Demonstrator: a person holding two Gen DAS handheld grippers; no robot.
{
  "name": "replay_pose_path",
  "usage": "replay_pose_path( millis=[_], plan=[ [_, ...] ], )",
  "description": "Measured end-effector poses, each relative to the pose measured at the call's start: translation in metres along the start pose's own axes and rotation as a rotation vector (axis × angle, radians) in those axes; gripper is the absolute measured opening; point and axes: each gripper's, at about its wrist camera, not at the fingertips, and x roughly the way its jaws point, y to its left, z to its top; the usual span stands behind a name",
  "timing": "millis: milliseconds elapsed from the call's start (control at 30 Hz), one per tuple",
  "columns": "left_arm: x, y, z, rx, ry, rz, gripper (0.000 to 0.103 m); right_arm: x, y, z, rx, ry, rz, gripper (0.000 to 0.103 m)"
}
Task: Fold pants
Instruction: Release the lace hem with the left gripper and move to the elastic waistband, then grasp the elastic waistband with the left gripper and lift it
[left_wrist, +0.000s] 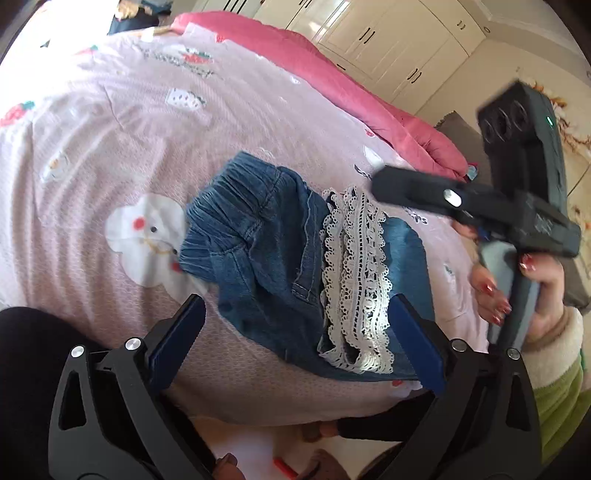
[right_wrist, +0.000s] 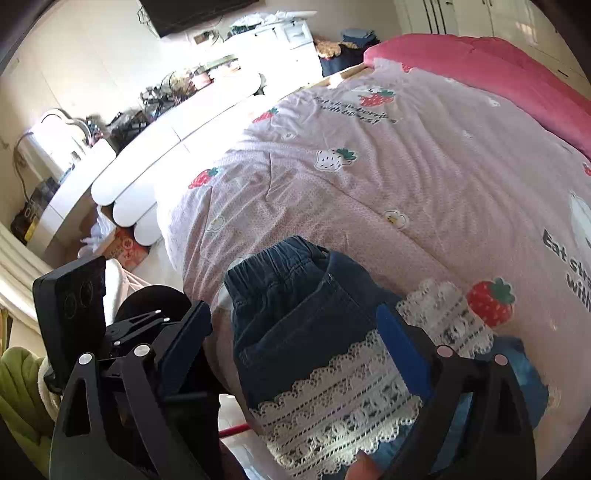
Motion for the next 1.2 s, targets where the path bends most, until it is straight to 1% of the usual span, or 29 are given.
replay_pose_path(
  millis=[67,167,267,300,367,400,433,467,533,600,667,700,800,867,933,967,1067,1133,1200],
  plan=[
    [0.006,0.005,0.001,-0.034,0.015,-0.026,0.093,0.020,0.001,0.013,-0.020,0.056,0.019,0.091],
    [0.014,0.013,0.004,-0.070,0.021,-0.028,0.093,0.056,0.001,0.034,-0.024,0.147,0.031,0.091],
    [0.020,0.021,0.007,-0.105,0.021,-0.039,0.093,0.083,-0.008,0.047,-0.002,0.224,0.026,0.091],
    [0.022,0.023,0.009,-0.113,0.020,-0.049,0.093,0.098,-0.012,0.051,0.007,0.271,0.041,0.091],
    [0.025,0.027,0.011,-0.122,0.012,-0.053,0.093,0.113,-0.020,0.052,0.033,0.333,0.036,0.091],
    [0.026,0.028,0.012,-0.121,0.008,-0.063,0.093,0.121,-0.023,0.052,0.057,0.362,0.036,0.088],
    [0.028,0.029,0.013,-0.121,0.003,-0.064,0.093,0.125,-0.023,0.053,0.061,0.367,0.048,0.070],
    [0.030,0.029,0.014,-0.126,0.004,-0.065,0.092,0.128,-0.022,0.052,0.050,0.375,0.055,0.060],
    [0.032,0.030,0.015,-0.132,0.008,-0.065,0.091,0.129,-0.014,0.049,-0.008,0.382,0.018,0.048],
    [0.033,0.032,0.015,-0.140,0.006,-0.065,0.088,0.124,-0.012,0.047,-0.017,0.369,0.008,0.044],
    [0.033,0.032,0.016,-0.138,-0.001,-0.055,0.081,0.115,-0.012,0.046,-0.020,0.333,0.003,0.042],
    [0.034,0.032,0.017,-0.135,-0.004,-0.048,0.079,0.112,-0.011,0.049,-0.017,0.320,0.006,0.041],
    [0.035,0.029,0.018,-0.126,-0.016,-0.025,0.064,0.091,-0.012,0.052,-0.010,0.261,0.029,0.040],
    [0.034,0.029,0.017,-0.133,-0.024,-0.023,0.050,0.070,-0.013,0.050,-0.013,0.207,0.059,0.040],
    [0.031,0.027,0.017,-0.127,-0.040,-0.043,0.048,0.052,-0.011,0.046,-0.014,0.150,0.084,0.040],
    [0.027,0.025,0.018,-0.105,-0.057,-0.051,0.048,0.036,-0.012,0.041,-0.016,0.106,0.107,0.040],
    [0.015,0.000,0.015,0.044,-0.112,-0.031,0.048,-0.004,-0.021,0.023,-0.008,-0.004,0.154,0.040],
    [0.008,-0.028,0.009,0.177,-0.145,-0.026,0.048,-0.027,-0.030,0.008,-0.008,-0.064,0.169,0.040],
    [0.005,-0.054,0.000,0.297,-0.168,0.008,0.048,-0.049,-0.040,-0.010,-0.012,-0.123,0.184,0.040]
  ],
)
